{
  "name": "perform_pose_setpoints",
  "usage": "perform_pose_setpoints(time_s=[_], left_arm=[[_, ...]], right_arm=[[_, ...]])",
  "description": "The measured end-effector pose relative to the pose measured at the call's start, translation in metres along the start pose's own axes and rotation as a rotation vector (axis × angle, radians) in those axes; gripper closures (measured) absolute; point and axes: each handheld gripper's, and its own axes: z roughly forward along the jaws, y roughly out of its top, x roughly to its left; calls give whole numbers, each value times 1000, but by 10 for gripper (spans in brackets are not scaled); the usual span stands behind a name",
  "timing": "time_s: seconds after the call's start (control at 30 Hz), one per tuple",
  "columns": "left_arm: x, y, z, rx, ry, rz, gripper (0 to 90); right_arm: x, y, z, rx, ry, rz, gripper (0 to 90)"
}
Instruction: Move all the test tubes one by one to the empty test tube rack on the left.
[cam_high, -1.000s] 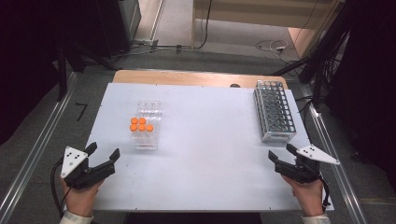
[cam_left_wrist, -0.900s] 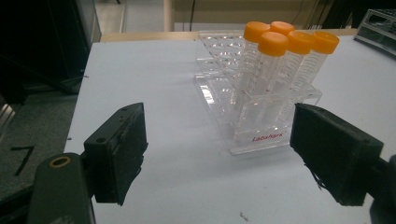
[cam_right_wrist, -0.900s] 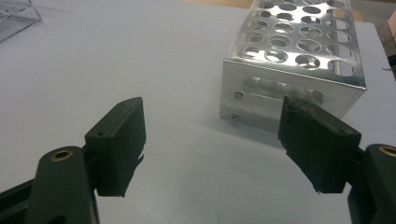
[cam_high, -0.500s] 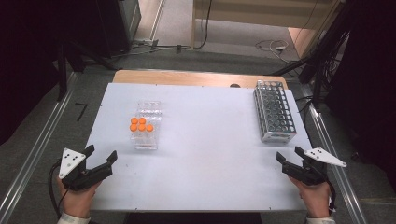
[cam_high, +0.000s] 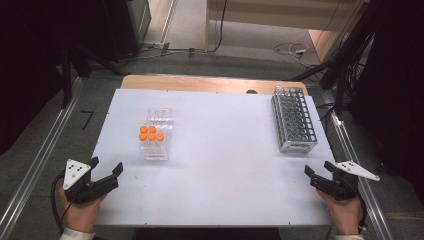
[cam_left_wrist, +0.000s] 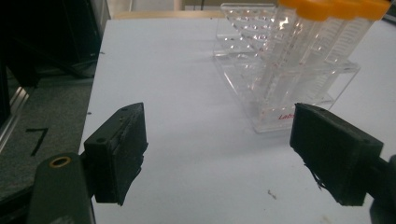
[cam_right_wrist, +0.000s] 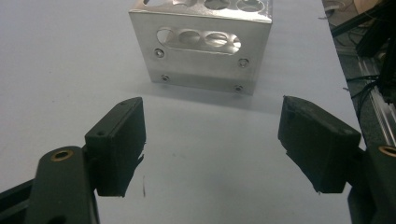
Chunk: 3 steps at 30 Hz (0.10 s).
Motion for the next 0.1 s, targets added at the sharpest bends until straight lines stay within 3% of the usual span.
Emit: perform_pose_setpoints(time_s=[0.1], left_arm=[[2, -2, 3, 15, 3, -2, 190]], right_arm=[[-4, -2, 2, 15, -1, 14, 206]])
